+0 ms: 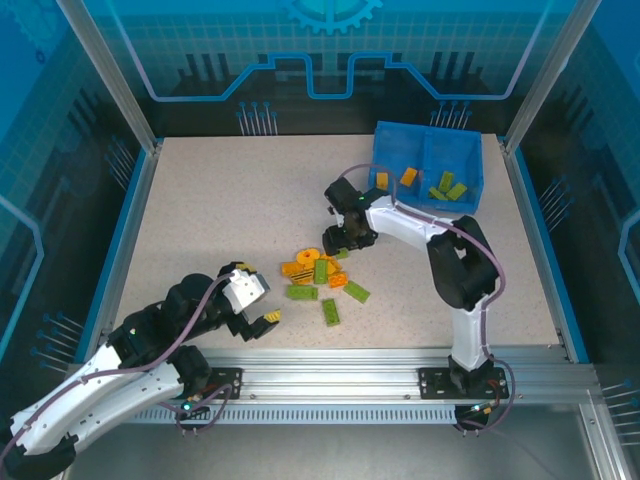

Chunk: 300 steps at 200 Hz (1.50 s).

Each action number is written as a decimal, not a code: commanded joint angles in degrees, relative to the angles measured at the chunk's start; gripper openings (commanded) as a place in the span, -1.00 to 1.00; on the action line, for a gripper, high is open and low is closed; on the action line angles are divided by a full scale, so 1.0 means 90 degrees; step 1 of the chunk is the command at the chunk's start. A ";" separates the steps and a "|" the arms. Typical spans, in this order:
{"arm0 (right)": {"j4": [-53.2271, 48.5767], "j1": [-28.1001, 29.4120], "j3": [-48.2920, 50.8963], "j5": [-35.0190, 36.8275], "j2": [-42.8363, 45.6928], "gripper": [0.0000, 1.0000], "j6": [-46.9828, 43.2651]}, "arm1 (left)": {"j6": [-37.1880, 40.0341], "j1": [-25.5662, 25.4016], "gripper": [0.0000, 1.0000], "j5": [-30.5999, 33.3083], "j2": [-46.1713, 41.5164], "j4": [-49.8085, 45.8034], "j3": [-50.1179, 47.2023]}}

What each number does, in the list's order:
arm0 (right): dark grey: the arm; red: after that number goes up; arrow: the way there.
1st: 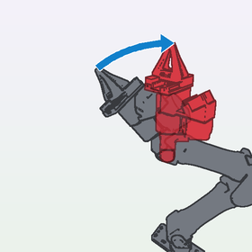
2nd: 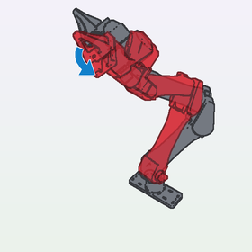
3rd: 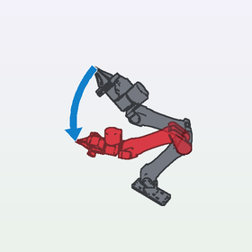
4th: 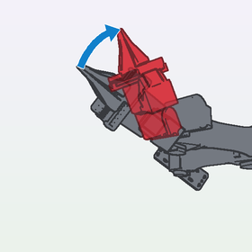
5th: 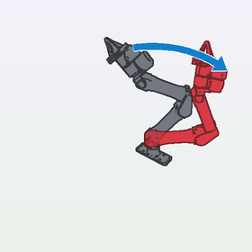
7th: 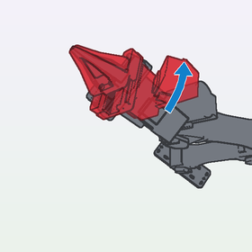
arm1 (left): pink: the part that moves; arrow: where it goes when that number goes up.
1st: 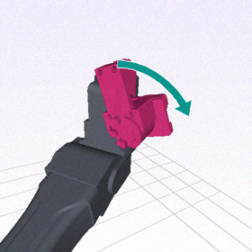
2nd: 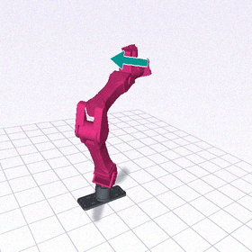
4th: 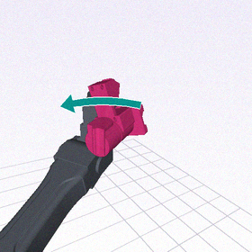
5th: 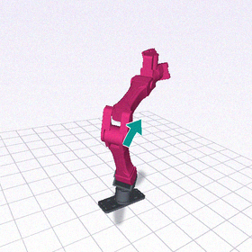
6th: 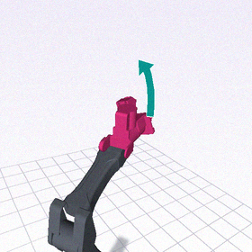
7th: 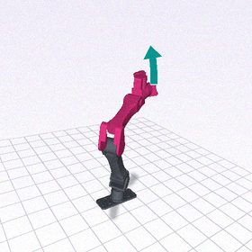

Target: Sort the legos into containers by color

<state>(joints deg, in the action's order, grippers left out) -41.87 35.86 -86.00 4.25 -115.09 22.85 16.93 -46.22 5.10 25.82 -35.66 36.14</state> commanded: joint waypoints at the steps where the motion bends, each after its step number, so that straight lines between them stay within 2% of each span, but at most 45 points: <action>1: 0.0010 0.0077 -0.0241 -0.0023 -0.0397 0.37 0.0016 | 0.0066 0.0057 0.97 -0.0097 -0.0036 0.0056 -0.0070; 38: 0.0051 0.0078 -0.0256 0.0059 -0.0689 0.09 0.0041 | 0.0082 0.0057 0.97 -0.0084 -0.0027 0.0068 -0.0080; 76: 0.0172 0.0037 -0.0005 0.0056 -0.0406 -0.29 0.0059 | 0.0074 0.0065 0.97 -0.0108 -0.0028 0.0075 -0.0079; 103: 0.0293 -0.0010 0.0259 0.0111 0.0171 -0.40 0.0059 | 0.0067 0.0067 0.97 -0.0107 -0.0027 0.0098 -0.0086; 132: 0.0497 -0.0214 0.0730 0.0205 0.1068 -0.41 0.0110 | 0.0048 0.0067 0.97 -0.0057 -0.0028 0.0119 -0.0084; 163: 0.0795 -0.0909 0.1282 0.0153 0.2214 -0.40 0.0333 | 0.0027 0.0067 0.97 -0.0059 -0.0027 0.0115 -0.0080; 199: 0.1107 -0.2461 0.1400 -0.0140 0.2990 -0.41 0.0433 | 0.0015 0.0068 0.97 -0.0073 -0.0028 0.0126 -0.0080; 222: 0.1212 -0.3418 0.1082 -0.0040 0.2750 -0.42 0.0429 | 0.0016 0.0077 0.97 -0.0083 -0.0022 0.0132 -0.0080; 252: 0.1376 -0.4289 0.0324 0.0245 0.1825 -0.43 0.0576 | -0.0016 0.0085 0.97 -0.0006 -0.0037 0.0105 -0.0070; 270: 0.1145 -0.4569 -0.0576 0.0234 0.0889 -0.44 0.0708 | -0.0001 0.0096 0.97 0.0021 -0.0037 0.0143 -0.0090; 300: 0.0384 -0.4620 -0.2482 0.0243 -0.0783 -0.42 0.0770 | 0.0005 0.0141 0.97 0.0060 -0.0028 0.0144 -0.0109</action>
<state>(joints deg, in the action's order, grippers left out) -33.10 -5.63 -98.41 6.28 -113.65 28.25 16.88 -45.67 5.13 25.82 -35.53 36.14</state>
